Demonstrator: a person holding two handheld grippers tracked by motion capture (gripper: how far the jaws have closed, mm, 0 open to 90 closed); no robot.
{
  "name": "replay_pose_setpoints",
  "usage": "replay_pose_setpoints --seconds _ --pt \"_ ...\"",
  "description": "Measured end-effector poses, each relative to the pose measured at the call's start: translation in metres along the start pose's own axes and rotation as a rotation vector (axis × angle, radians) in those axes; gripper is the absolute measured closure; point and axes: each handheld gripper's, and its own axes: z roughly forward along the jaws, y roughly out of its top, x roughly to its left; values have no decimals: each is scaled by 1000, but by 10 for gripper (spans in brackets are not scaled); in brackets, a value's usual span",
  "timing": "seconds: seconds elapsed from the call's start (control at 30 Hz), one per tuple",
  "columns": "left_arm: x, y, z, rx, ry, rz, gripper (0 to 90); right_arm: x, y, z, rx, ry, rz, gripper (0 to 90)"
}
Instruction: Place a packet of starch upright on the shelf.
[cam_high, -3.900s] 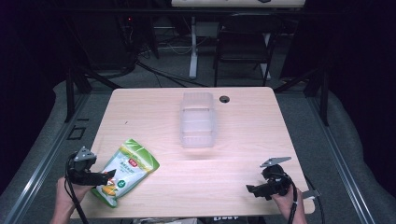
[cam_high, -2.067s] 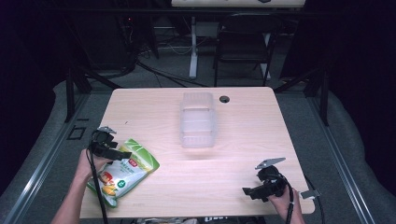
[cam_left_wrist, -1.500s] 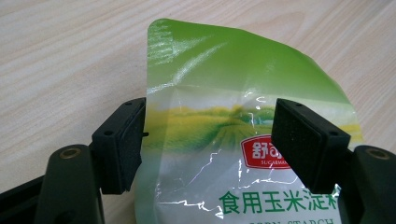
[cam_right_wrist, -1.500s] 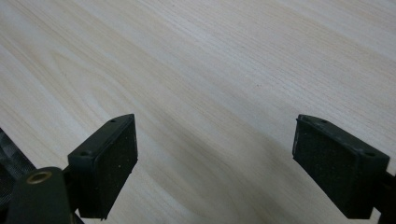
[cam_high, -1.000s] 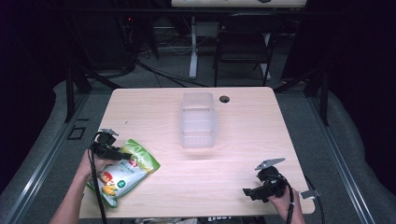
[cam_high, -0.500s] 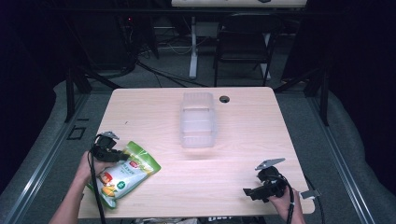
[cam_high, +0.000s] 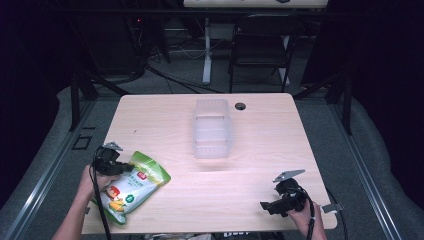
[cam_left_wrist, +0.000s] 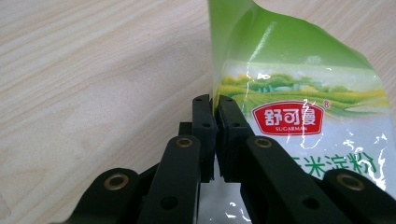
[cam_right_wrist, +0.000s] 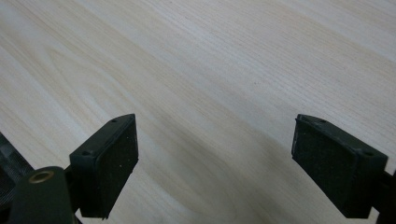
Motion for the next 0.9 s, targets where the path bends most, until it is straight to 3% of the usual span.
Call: replay_pose_setpoints --seconds 0.27,0.4,0.5,0.53,0.9 --pt "-4 -2 -6 -56 7 -19 876 0 0 0 2 2 -8 142" --pt "-3 -3 -10 -88 31 -37 877 0 0 -1 0 3 -10 142" --pt "-3 -3 -12 -127 36 -55 879 0 0 -1 -1 3 -10 142" --pt "-2 -4 -15 -160 37 -71 881 0 0 -1 -1 3 -11 142" --pt "-9 0 -25 -236 100 -68 892 0 0 -1 -2 -8 -14 142"
